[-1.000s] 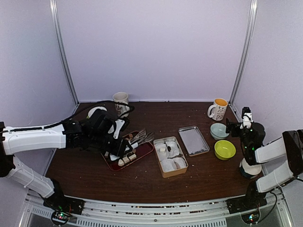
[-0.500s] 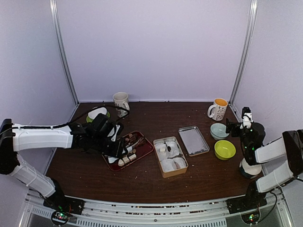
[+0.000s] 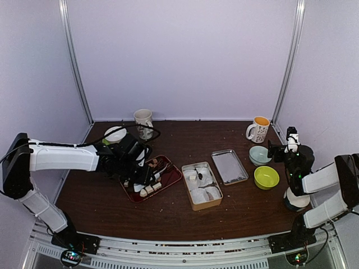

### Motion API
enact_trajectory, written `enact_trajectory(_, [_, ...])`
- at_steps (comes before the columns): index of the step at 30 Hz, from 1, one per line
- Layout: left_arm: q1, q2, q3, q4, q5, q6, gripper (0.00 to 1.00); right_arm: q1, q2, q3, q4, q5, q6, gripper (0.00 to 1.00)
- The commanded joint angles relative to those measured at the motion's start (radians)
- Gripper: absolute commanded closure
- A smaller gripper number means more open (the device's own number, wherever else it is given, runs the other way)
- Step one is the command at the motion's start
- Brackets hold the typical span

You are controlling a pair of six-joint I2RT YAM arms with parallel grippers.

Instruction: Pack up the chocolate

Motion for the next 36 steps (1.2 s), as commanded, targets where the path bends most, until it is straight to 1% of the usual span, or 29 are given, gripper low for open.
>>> enact_trajectory(1, [0.007, 0.023, 0.047, 0.025, -0.028, 0.005, 0.60, -0.001, 0.004, -0.005, 0.027, 0.012, 0.004, 0.00])
enact_trajectory(4, [0.006, 0.025, 0.048, 0.021, -0.031, 0.007, 0.66, -0.001, 0.004, -0.006, 0.027, 0.011, 0.004, 0.00])
enact_trajectory(7, [0.006, 0.010, 0.052, 0.015, -0.020, 0.008, 0.76, -0.001, 0.004, -0.005, 0.027, 0.011, 0.004, 0.00])
enact_trajectory(12, [0.006, -0.040, 0.049, -0.019, -0.035, 0.017, 0.80, -0.001, 0.004, -0.006, 0.027, 0.012, 0.004, 0.00])
enact_trajectory(15, [0.006, -0.082, 0.057, -0.052, -0.017, 0.036, 0.81, -0.001, 0.004, -0.006, 0.027, 0.012, 0.004, 0.00])
enact_trajectory(21, [-0.001, -0.189, 0.045, -0.054, 0.104, 0.095, 0.80, -0.001, 0.004, -0.006, 0.027, 0.012, 0.004, 0.00])
enact_trajectory(27, [-0.020, -0.274, -0.020, 0.047, 0.312, 0.192, 0.82, -0.001, 0.004, -0.006, 0.027, 0.012, 0.004, 0.00])
enact_trajectory(31, [-0.054, -0.270, -0.018, 0.054, 0.402, 0.250, 0.82, 0.000, 0.003, -0.005, 0.027, 0.012, 0.004, 0.00])
enact_trajectory(36, [-0.098, -0.209, 0.004, 0.045, 0.480, 0.295, 0.85, 0.000, 0.004, -0.006, 0.027, 0.011, 0.004, 0.00])
